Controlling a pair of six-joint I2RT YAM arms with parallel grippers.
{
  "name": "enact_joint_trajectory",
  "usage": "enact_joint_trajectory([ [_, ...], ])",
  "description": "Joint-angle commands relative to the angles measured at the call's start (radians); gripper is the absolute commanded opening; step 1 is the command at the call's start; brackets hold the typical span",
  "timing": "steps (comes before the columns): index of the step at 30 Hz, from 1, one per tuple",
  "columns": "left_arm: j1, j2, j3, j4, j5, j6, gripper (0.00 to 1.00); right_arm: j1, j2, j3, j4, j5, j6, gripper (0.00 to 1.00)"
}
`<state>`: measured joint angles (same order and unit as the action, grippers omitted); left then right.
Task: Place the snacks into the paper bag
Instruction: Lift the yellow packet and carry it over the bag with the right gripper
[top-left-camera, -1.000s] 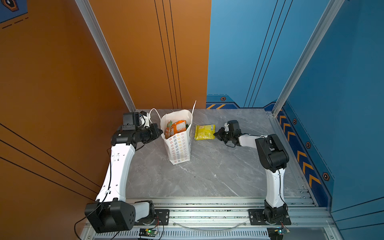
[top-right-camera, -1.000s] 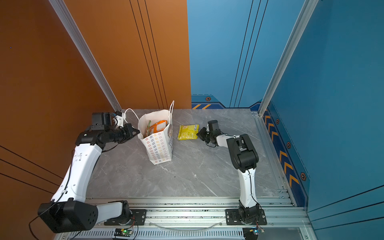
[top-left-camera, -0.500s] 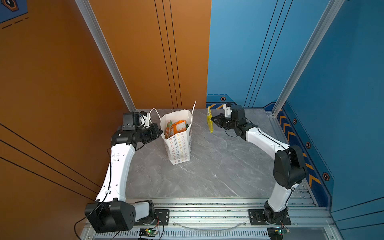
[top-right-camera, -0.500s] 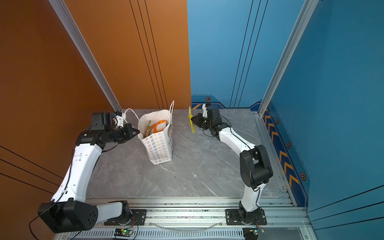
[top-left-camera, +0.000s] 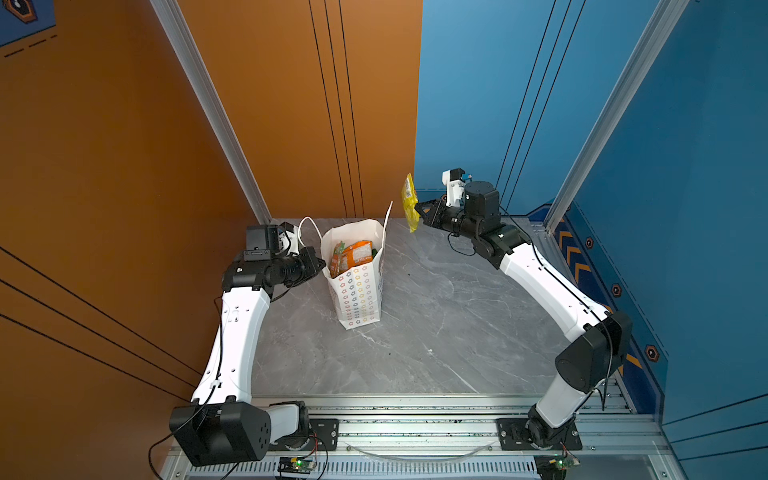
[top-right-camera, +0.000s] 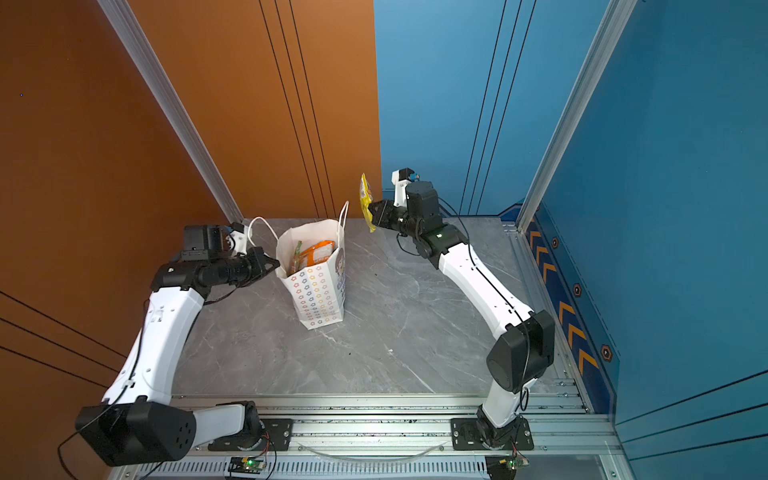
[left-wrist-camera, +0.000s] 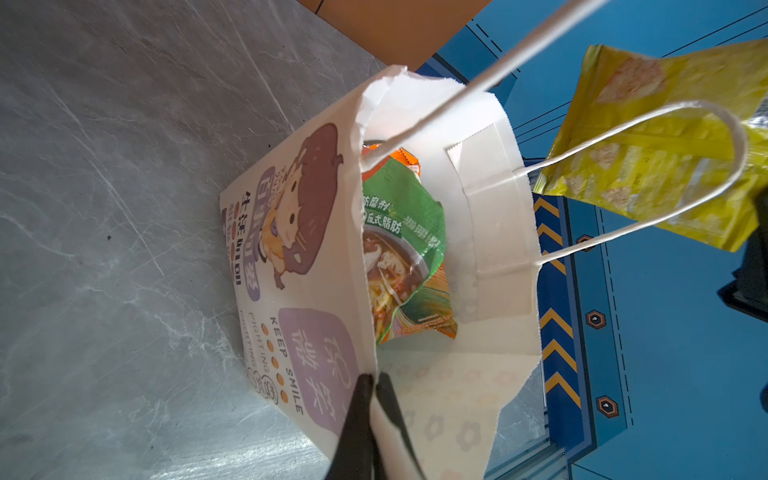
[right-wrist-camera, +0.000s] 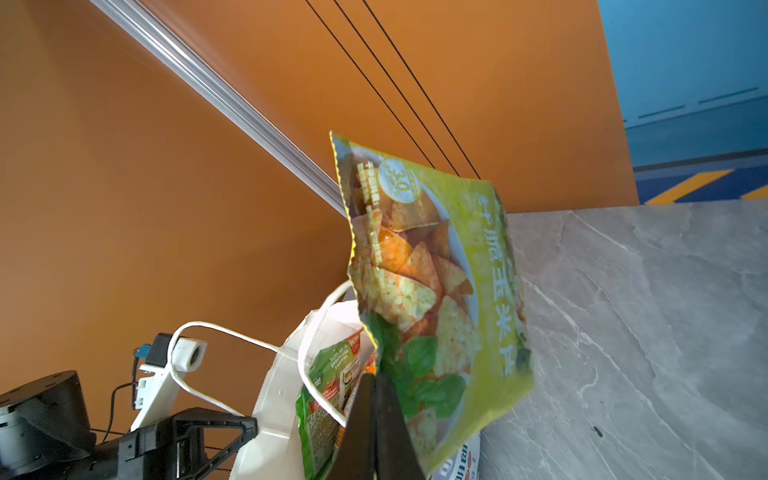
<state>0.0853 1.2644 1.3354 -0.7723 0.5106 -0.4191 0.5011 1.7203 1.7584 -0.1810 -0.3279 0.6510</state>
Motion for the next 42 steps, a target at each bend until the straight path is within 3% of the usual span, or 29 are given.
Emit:
enact_joint_trajectory([
  [1, 0.009, -0.025, -0.002, 0.015, 0.042, 0.003, 0.01, 0.021, -0.003, 0.095, -0.04, 0.049, -0.051, 0.0],
  [22, -0.003, -0.019, -0.004, 0.015, 0.035, 0.0, 0.01, 0.149, 0.185, 0.534, -0.124, 0.02, -0.11, 0.0],
  [30, -0.003, -0.022, -0.005, 0.014, 0.033, 0.002, 0.01, 0.233, 0.222, 0.523, -0.175, -0.009, -0.121, 0.0],
  [42, 0.003, -0.023, -0.004, 0.014, 0.037, 0.005, 0.01, 0.261, 0.146, 0.31, -0.193, 0.054, -0.139, 0.0],
])
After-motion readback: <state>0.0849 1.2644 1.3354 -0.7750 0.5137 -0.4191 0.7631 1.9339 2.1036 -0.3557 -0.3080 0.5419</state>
